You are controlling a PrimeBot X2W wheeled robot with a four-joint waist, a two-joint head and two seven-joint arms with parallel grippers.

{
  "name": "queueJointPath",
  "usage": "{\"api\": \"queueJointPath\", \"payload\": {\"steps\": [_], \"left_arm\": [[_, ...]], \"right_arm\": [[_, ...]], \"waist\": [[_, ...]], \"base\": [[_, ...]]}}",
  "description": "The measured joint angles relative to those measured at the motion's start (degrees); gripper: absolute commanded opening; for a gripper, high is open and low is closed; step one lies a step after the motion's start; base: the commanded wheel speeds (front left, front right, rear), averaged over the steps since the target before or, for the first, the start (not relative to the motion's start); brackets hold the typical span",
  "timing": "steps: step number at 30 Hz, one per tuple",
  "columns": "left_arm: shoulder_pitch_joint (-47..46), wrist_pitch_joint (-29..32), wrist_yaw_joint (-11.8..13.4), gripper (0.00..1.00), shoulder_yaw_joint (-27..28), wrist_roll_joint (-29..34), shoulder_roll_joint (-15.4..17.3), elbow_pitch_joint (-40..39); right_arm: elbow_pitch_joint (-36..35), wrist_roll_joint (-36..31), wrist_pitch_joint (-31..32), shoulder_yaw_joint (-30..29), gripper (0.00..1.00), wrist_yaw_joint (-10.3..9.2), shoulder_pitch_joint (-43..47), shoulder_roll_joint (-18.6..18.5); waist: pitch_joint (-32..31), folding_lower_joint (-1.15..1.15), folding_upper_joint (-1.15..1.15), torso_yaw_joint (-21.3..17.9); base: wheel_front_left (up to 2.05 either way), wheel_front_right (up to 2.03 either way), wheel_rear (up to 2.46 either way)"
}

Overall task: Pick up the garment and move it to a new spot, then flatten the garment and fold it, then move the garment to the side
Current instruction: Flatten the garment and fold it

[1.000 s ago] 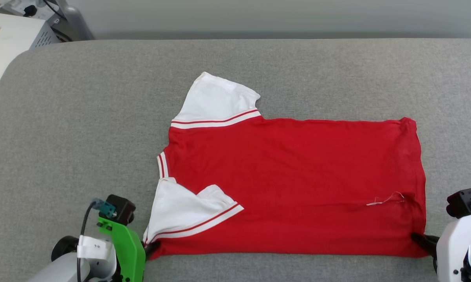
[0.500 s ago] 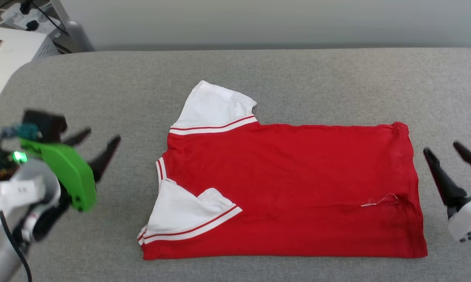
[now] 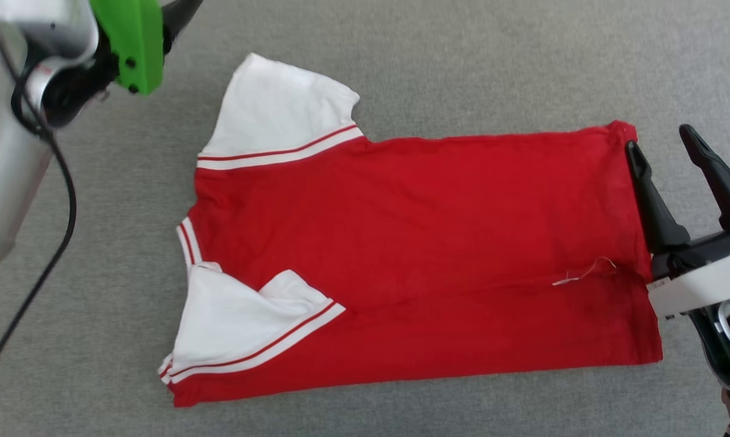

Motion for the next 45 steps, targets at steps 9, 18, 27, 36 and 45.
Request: {"api": "queueJointPath", "payload": {"steps": [9,18,27,36,45], "left_arm": [[-10.4,18.5,-1.1,1.0,-5.6,-2.8,-4.3,11.6],[-11.7,22.1,-1.3,1.0,-7.2,-4.2,-4.4,18.8],[-11.8,20.4,-1.4,0.0,-10.0,-4.4,-4.0,17.8],[-8.1,9.1,-1.5,0.0,-14.1,-4.3,-2.8,10.1],[-4.9,1.9,-1.5,0.0,-18.3,-4.3,-0.8,0.0]], "right_arm": [[-0.5,0.0,-0.7,2.4,1.0,0.0,-3.2,0.6],[0.8,0.7,-1.9,2.9,1.0,0.0,-4.7,0.6],[2.3,1.4,-2.5,1.5,1.0,0.0,-6.4,-0.9],[4.8,5.3,8.9,0.9,1.0,0.0,-14.9,-10.7],[12.3,18.9,36.9,10.8,1.0,0.0,-24.4,-22.6]], "waist": [[8.2,0.01,0.0,-3.5],[13.1,0.0,0.0,-7.2],[13.1,0.0,0.0,-7.2],[8.8,0.0,0.0,-4.4],[5.1,0.0,0.0,0.4]], "base": [[0.0,0.0,0.0],[0.0,0.0,0.0],[0.0,0.0,0.0],[0.0,0.0,0.0],[0.0,0.0,0.0]]}}
